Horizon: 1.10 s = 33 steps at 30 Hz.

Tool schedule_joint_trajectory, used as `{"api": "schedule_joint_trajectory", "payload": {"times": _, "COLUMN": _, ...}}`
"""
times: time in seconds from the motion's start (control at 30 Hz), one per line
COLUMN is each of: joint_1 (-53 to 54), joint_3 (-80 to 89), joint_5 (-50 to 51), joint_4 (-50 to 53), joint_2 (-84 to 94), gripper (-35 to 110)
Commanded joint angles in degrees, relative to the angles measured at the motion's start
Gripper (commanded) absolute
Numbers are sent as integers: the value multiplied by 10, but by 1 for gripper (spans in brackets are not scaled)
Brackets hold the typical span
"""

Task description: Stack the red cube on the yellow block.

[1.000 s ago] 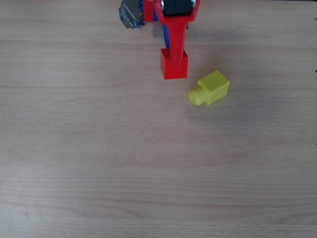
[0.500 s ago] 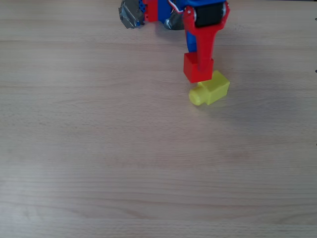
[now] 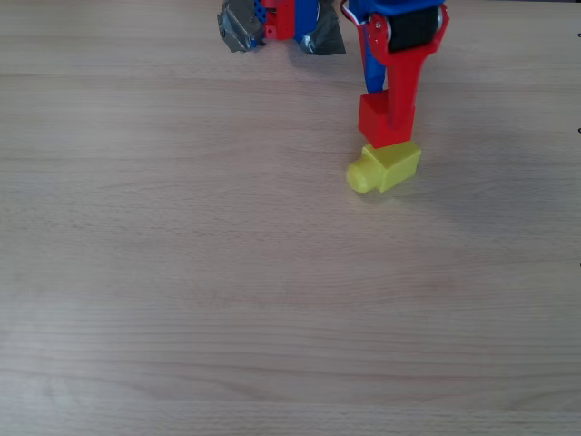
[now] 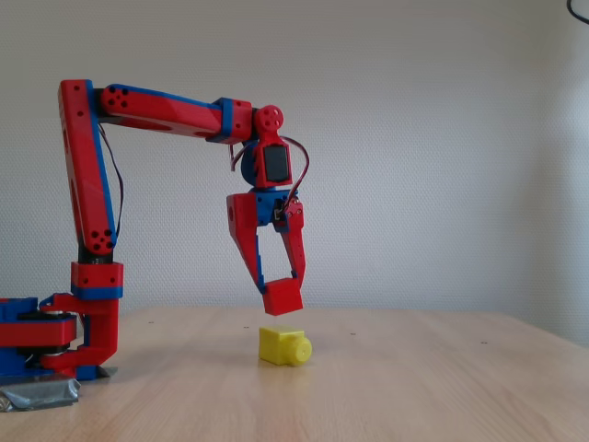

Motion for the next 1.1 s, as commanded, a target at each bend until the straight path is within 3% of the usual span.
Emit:
{"api": "schedule_joint_trajectory", "payload": {"times": 0.0, "joint_1": -22, "joint_3": -2, "joint_5": 12, "joint_4": -3, "joint_2": 21, "gripper": 11}}
{"api": "schedule_joint_trajectory", "payload": {"times": 0.23, "joint_1": -47, "joint_3": 21, "joint_5": 28, "joint_4": -19, "joint_2": 12, "gripper": 11}}
{"api": "schedule_joint_trajectory", "payload": {"times": 0.3, "joint_1": -50, "joint_3": 26, "joint_5": 30, "joint_4": -23, "joint_2": 12, "gripper": 17}}
{"api": "schedule_joint_trajectory", "payload": {"times": 1.07, "joint_1": 0, "joint_3": 52, "joint_5": 18, "joint_4": -40, "joint_2": 71, "gripper": 28}}
